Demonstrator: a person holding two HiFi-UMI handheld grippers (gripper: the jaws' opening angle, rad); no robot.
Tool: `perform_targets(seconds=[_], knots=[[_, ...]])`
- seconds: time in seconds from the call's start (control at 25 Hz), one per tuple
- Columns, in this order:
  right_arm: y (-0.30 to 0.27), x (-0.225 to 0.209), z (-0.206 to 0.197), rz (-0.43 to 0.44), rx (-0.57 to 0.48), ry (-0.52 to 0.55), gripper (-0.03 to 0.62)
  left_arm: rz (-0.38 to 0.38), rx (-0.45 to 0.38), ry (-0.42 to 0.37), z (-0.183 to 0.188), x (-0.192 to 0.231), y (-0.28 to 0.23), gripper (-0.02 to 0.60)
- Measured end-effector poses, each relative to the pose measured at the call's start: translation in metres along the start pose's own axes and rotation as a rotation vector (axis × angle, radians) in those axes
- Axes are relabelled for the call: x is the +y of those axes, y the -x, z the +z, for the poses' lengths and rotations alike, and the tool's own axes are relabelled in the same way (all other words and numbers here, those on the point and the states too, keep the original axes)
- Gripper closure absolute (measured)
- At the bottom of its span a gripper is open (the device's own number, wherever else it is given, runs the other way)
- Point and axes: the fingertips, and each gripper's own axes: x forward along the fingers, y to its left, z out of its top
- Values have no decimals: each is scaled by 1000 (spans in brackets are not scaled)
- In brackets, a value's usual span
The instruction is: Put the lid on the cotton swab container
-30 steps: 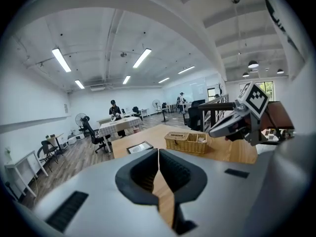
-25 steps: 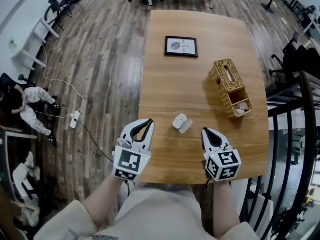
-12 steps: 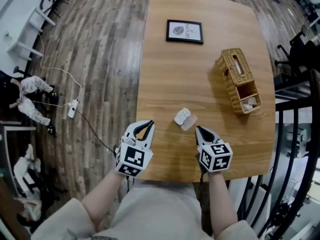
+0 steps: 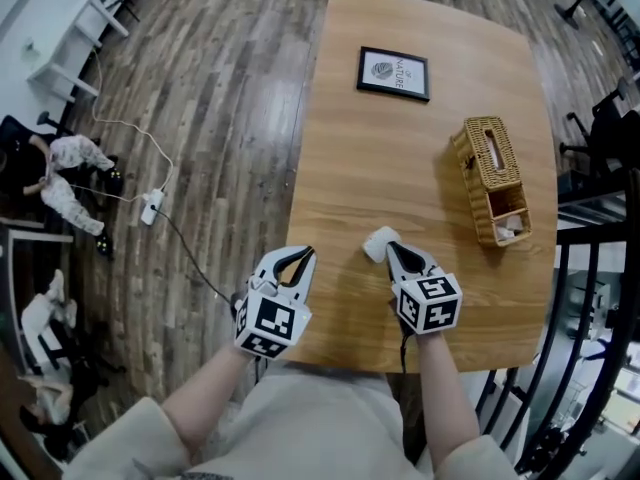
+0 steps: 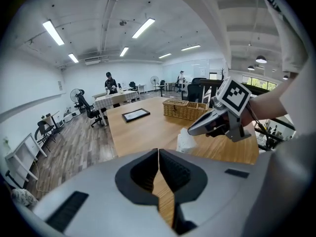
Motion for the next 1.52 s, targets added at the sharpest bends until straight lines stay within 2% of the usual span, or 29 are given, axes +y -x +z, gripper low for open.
perform_targets(seconds=[0.24,0.36,0.52,0.72,0.96,1.24,1.52], knots=[[-20,6,2,-46,71,105,568,13,15,40,-13,11,8,554],[-25,9,3,-26,133,116,568,14,25,93,-18,19,11,554],[-28,9,6,16,98,72,568,25,17,90,-16,21,14,554],[-14,12,12,-6,55,38,568,24,-23,99,4,25,31,554],[39,40,56,-23,-74,84,568,59,-118,72,45,37,62,554],[131,78,113,-50,-290,138,568,98,-255,-12,102,35,115,554],[216,119,137,-46,-439,190,568,117,-367,-63,138,18,172,554]])
